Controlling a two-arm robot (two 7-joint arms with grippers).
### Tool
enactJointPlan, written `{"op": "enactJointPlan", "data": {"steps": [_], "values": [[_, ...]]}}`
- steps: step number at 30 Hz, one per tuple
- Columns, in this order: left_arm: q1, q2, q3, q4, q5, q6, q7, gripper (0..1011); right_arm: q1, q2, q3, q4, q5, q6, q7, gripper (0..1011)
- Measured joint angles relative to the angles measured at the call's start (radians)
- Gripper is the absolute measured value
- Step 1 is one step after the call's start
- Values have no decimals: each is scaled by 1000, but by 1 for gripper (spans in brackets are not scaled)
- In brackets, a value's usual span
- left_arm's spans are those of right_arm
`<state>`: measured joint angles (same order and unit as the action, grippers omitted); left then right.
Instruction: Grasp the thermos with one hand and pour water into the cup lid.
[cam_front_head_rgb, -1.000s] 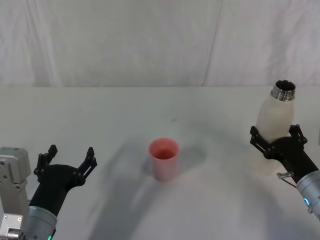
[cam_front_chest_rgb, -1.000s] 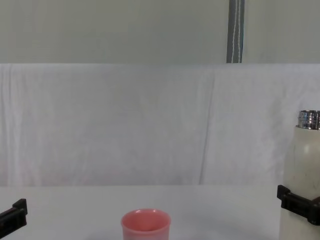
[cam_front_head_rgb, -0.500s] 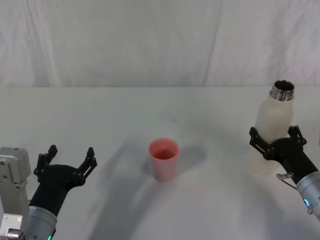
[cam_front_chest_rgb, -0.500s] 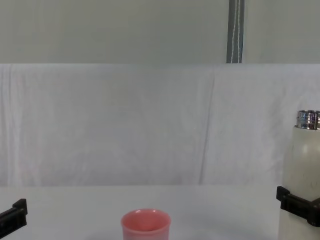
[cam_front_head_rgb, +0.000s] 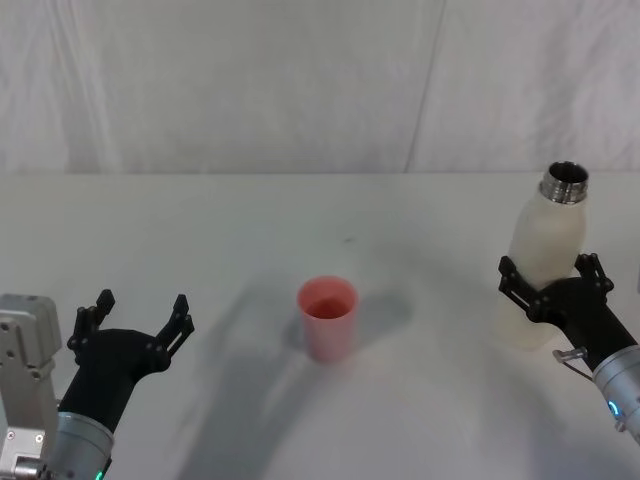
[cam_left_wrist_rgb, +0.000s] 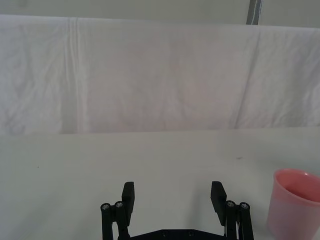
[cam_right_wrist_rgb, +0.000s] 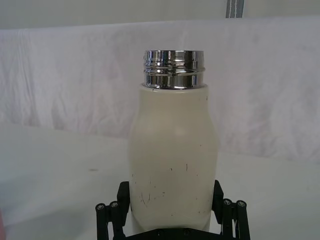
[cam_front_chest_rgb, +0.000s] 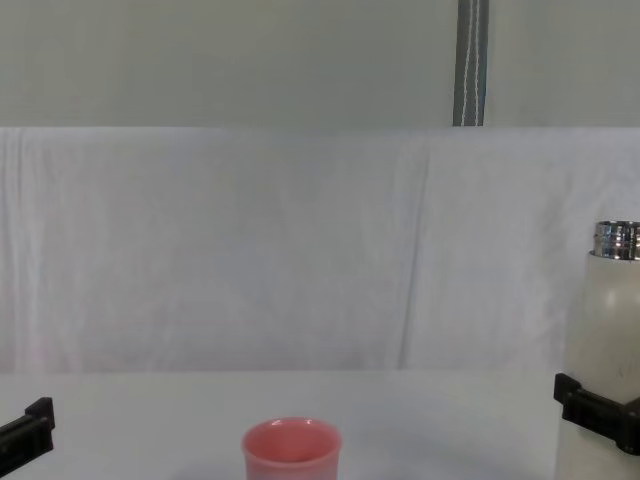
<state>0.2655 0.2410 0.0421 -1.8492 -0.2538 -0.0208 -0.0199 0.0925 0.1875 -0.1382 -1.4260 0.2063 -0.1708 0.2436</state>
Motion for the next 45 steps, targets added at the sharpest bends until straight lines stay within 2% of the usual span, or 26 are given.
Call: {"op": "enactJointPlan", "data": {"steps": [28,45], "values": [[0,0,0,0,0,0,0,1001,-52,13,20,-64,5,24,-10,1001],[0,0,0,0,0,0,0,1001,-67,19,10,-89,12,33,1,1001]]}}
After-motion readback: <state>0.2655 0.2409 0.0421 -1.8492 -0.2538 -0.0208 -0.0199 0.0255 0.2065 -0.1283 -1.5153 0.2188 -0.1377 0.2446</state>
